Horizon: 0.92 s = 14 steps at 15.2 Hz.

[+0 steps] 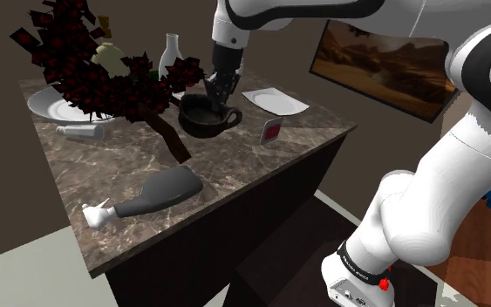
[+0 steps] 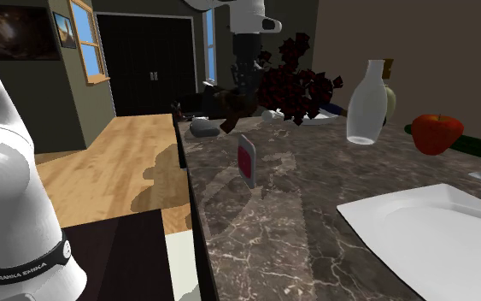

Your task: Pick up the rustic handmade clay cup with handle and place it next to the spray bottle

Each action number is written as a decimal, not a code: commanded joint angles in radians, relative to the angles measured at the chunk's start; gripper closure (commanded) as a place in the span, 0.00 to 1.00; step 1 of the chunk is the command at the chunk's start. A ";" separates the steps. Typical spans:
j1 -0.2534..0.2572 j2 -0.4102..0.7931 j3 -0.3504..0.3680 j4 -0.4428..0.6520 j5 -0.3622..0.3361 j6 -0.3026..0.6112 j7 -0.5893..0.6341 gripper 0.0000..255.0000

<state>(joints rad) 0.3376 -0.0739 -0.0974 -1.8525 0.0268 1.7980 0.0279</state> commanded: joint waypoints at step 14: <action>0.001 0.019 -0.003 -0.158 0.004 0.178 -0.008 1.00</action>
<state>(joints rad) 0.3347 -0.0586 -0.1045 -2.0061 0.0278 1.9723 0.0203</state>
